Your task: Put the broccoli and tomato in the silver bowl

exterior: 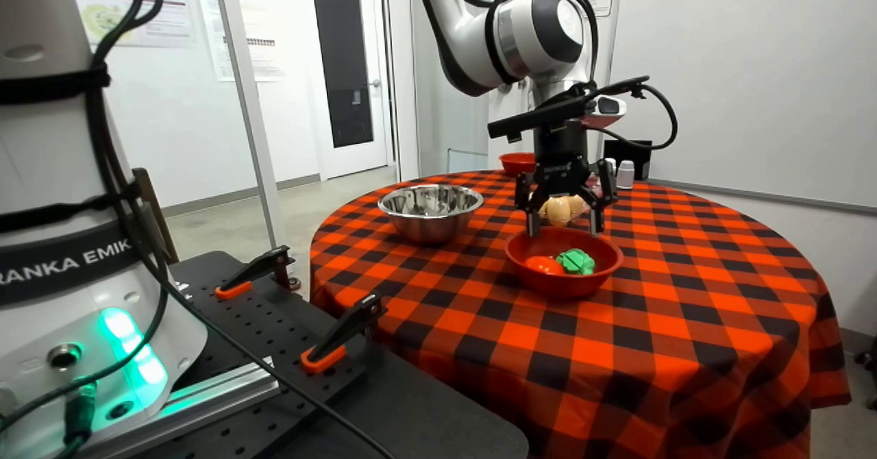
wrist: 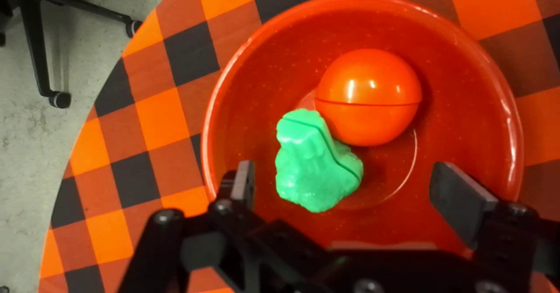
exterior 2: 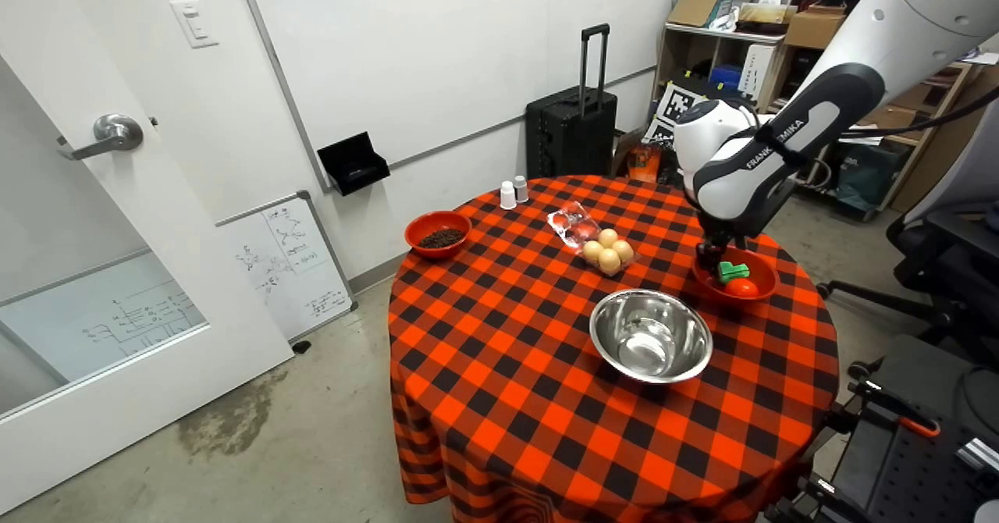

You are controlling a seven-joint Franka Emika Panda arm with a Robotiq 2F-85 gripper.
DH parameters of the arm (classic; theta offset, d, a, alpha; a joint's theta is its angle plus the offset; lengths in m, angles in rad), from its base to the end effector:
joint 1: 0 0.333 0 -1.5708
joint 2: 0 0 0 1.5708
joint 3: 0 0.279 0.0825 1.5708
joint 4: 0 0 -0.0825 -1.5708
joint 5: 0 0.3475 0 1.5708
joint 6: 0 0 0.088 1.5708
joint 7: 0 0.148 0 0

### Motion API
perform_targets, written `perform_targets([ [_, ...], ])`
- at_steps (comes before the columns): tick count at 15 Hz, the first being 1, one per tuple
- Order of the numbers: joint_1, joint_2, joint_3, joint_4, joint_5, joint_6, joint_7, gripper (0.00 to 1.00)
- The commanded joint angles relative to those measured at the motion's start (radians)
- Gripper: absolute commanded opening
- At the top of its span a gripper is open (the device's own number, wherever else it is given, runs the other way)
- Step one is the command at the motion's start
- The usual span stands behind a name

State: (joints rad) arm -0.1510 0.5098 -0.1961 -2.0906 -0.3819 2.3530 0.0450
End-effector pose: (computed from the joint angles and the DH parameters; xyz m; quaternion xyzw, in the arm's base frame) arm 0.4736 -0.1963 0.1241 0.9780 -0.0363 -0.1456 0.1452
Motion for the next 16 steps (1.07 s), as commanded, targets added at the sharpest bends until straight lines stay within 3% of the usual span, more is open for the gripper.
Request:
perform_targets([
  [1,0.03,0.053,-0.032,0.042,-0.009,-0.003,0.06,1.0],
  [9,0.062,0.139,-0.066,0.103,-0.028,0.001,0.103,0.96],
  [10,0.065,0.144,-0.07,0.108,-0.03,0.001,0.103,0.86],
  [11,0.066,0.147,-0.074,0.112,-0.031,0.002,0.101,0.7],
  [16,0.078,0.149,-0.083,0.106,-0.037,0.006,0.104,0.32],
])
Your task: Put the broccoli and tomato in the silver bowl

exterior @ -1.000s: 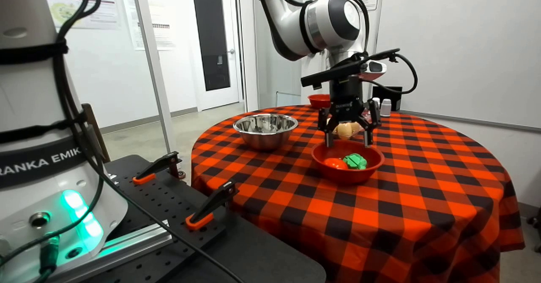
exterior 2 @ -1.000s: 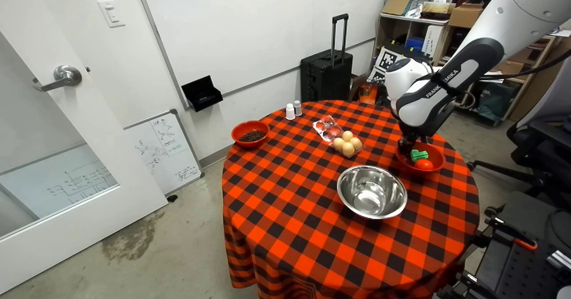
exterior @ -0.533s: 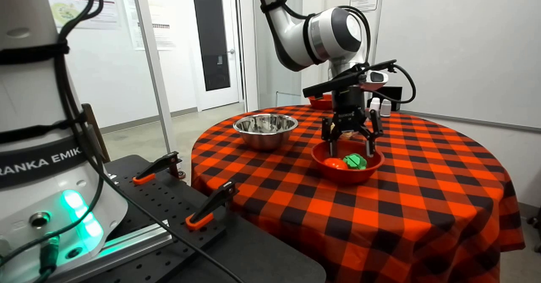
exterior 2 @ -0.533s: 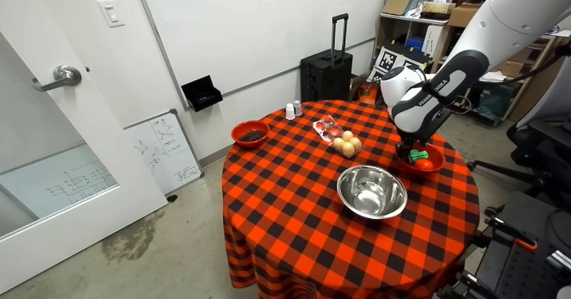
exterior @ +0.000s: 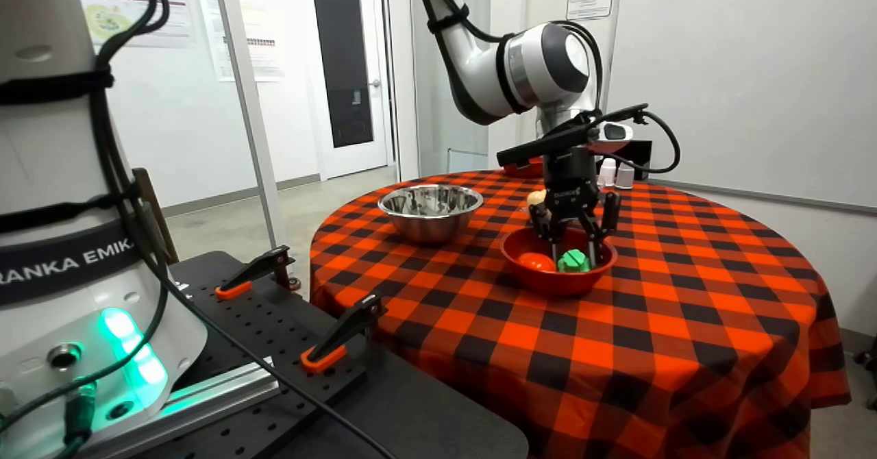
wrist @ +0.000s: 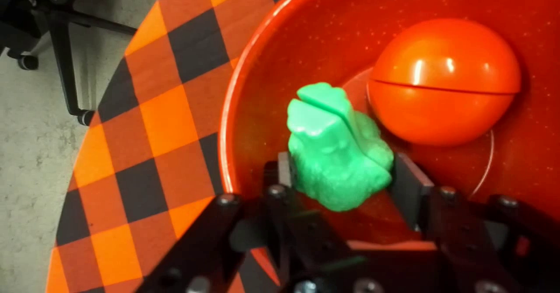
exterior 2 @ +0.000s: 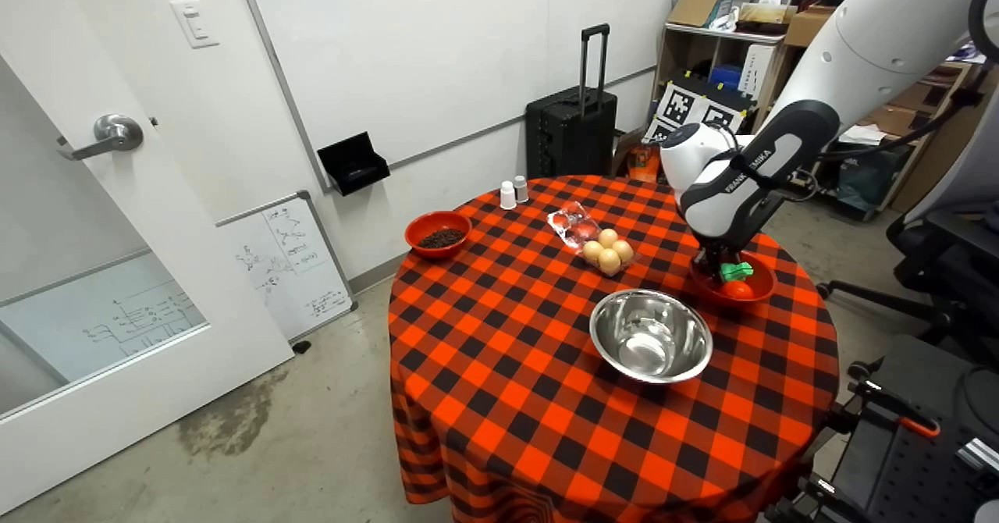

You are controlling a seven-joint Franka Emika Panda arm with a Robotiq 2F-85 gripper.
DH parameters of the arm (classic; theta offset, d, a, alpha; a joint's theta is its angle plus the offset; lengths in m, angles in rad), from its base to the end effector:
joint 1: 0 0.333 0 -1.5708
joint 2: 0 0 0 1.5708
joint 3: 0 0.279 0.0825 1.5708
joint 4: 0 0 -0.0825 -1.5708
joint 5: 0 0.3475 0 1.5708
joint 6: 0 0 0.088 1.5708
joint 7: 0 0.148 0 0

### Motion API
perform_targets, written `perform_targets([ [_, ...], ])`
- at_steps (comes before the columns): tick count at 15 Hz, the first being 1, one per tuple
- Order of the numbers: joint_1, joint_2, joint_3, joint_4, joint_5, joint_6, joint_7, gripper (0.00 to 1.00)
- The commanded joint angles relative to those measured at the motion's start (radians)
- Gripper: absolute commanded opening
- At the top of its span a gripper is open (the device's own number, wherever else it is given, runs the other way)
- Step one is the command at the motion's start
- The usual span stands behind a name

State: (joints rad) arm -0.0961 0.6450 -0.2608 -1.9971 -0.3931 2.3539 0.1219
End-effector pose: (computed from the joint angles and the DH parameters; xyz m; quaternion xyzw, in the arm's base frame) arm 0.4811 -0.2096 0.0896 0.9683 -0.0627 -0.1617 0.1795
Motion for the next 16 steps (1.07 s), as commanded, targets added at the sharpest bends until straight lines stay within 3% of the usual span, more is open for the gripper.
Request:
perform_targets([
  [1,0.024,0.012,-0.019,0.01,-0.026,0.006,0.028,0.27],
  [6,0.029,-0.018,-0.016,-0.01,-0.02,0.009,0.024,0.27],
  [11,0.045,-0.143,-0.019,-0.051,-0.045,0.008,0.009,0.27],
  [13,0.031,-0.218,0.003,-0.068,-0.021,-0.02,-0.029,0.27],
  [16,-0.025,-0.346,0.102,-0.111,0.129,-0.111,-0.215,0.27],
])
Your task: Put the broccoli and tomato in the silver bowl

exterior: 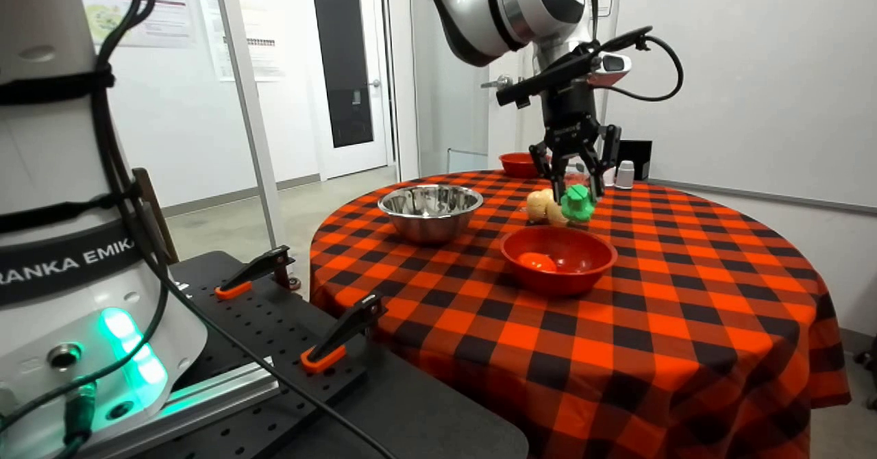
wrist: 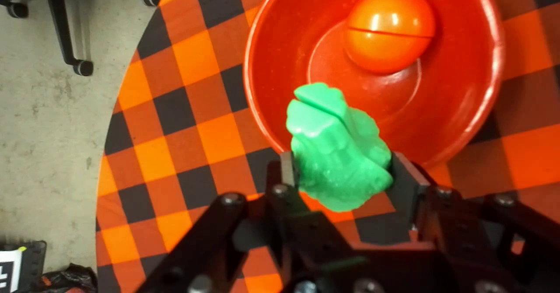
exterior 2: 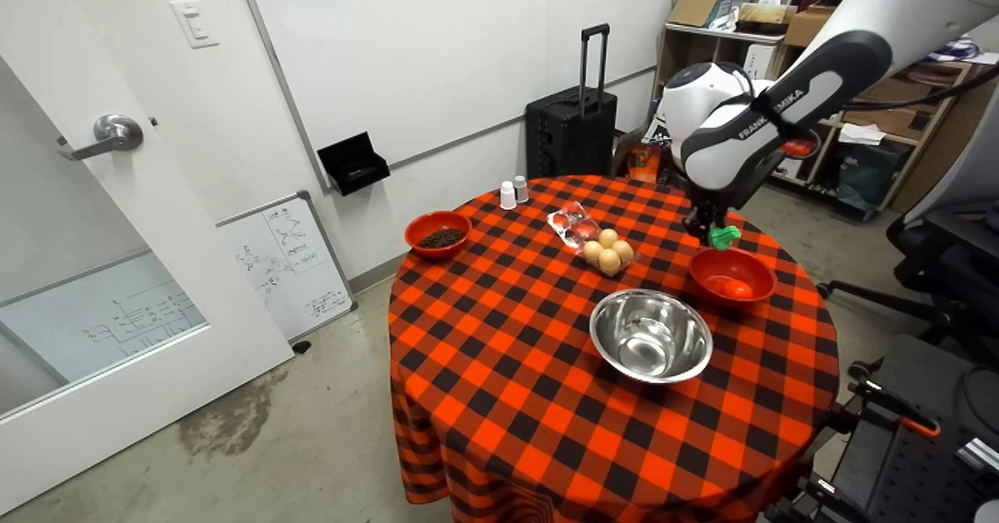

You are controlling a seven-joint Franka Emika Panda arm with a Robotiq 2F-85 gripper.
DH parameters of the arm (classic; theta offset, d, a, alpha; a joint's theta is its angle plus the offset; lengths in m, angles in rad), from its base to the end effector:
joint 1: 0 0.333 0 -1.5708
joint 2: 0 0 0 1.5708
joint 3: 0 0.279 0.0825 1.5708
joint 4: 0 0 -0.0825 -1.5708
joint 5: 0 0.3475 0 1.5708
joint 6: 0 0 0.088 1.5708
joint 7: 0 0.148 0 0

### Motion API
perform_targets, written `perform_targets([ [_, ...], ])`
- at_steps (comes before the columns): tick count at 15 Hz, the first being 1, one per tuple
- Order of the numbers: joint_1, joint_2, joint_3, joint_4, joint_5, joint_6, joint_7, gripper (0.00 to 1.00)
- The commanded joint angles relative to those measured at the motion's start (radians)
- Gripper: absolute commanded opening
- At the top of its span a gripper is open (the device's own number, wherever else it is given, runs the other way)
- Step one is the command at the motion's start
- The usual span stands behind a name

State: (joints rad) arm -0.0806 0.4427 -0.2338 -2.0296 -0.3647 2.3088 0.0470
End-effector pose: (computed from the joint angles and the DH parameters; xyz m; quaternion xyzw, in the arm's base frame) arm 0.5087 -0.1882 0.1784 0.9808 -0.0383 -0.1022 0.1617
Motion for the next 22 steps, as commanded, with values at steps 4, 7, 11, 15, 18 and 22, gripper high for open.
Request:
perform_targets([
  [4,-0.046,-0.26,0.167,-0.111,0.31,-0.183,-0.303,0.27],
  [7,-0.022,-0.274,0.21,-0.101,0.412,-0.213,-0.37,0.27],
  [11,0.028,-0.218,0.229,-0.115,0.316,-0.105,-0.318,0.27],
  [15,0.058,-0.14,0.243,-0.102,0.307,-0.061,-0.275,0.27],
  [18,0.091,-0.096,0.244,-0.097,0.287,-0.022,-0.179,0.27],
  [22,0.152,-0.051,0.235,-0.075,0.264,-0.059,0.031,0.27],
])
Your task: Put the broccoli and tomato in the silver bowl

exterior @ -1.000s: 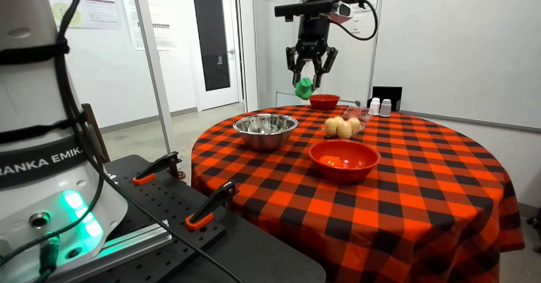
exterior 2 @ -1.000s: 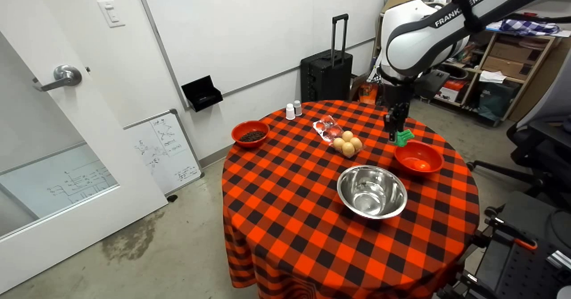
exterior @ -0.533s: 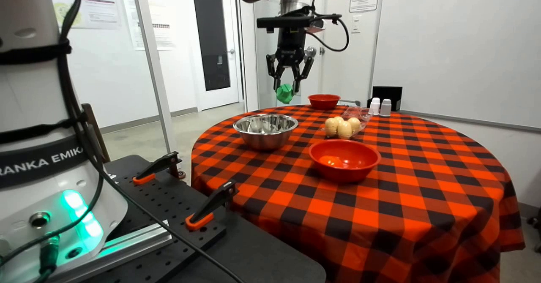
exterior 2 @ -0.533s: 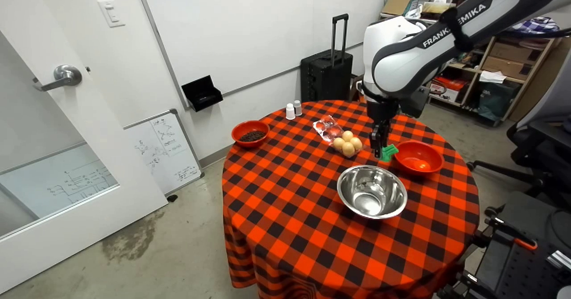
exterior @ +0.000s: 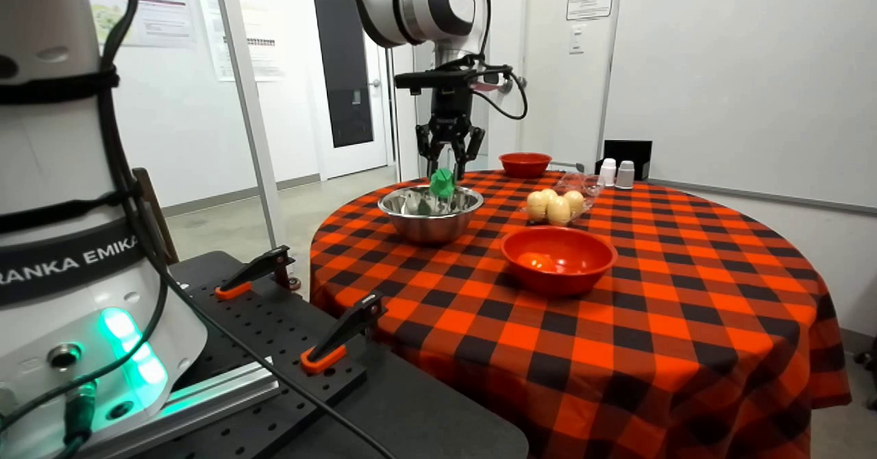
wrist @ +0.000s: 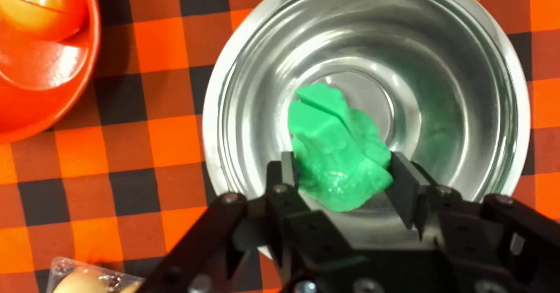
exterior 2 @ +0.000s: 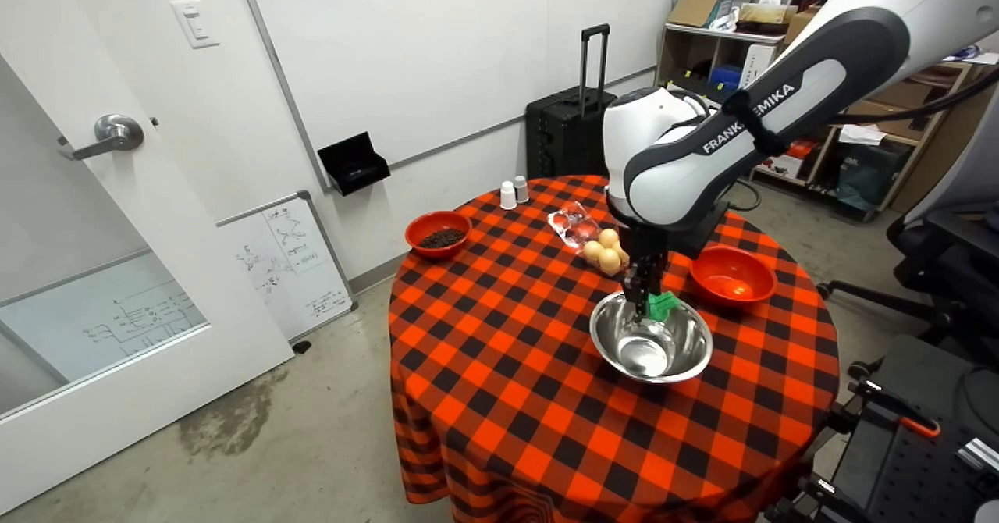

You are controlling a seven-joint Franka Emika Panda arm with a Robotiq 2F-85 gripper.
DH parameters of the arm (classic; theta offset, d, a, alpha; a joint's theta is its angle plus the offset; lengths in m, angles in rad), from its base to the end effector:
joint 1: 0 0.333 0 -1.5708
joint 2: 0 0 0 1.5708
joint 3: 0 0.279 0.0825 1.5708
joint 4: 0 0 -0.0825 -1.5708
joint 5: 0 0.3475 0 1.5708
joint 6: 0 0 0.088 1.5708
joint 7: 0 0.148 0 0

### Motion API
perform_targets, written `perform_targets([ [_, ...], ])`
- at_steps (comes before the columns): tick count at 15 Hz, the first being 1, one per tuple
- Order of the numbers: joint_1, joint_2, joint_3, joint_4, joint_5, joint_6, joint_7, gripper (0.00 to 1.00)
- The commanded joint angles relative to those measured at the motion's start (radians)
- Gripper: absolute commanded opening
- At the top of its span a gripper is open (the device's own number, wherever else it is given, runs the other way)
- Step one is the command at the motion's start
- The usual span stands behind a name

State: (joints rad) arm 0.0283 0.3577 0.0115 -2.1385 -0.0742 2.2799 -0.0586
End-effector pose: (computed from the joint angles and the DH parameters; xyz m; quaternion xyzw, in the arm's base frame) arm 0.5040 0.0163 0.1741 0.9910 0.0757 -0.1080 0.0223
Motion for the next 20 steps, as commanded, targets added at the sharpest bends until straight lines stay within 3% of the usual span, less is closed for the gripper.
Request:
perform_targets([
  [1,0.057,0.044,-0.013,0.037,-0.032,-0.035,0.187,0.27],
  [8,0.136,0.101,-0.035,0.03,-0.099,0.002,0.441,0.27],
  [16,0.174,0.158,-0.057,0.039,-0.146,0.018,0.501,0.28],
  [17,0.175,0.159,-0.059,0.04,-0.15,0.019,0.496,0.77],
  [19,0.175,0.158,-0.062,0.045,-0.146,0.013,0.494,0.79],
  [20,0.172,0.155,-0.061,0.046,-0.142,0.01,0.49,0.87],
])
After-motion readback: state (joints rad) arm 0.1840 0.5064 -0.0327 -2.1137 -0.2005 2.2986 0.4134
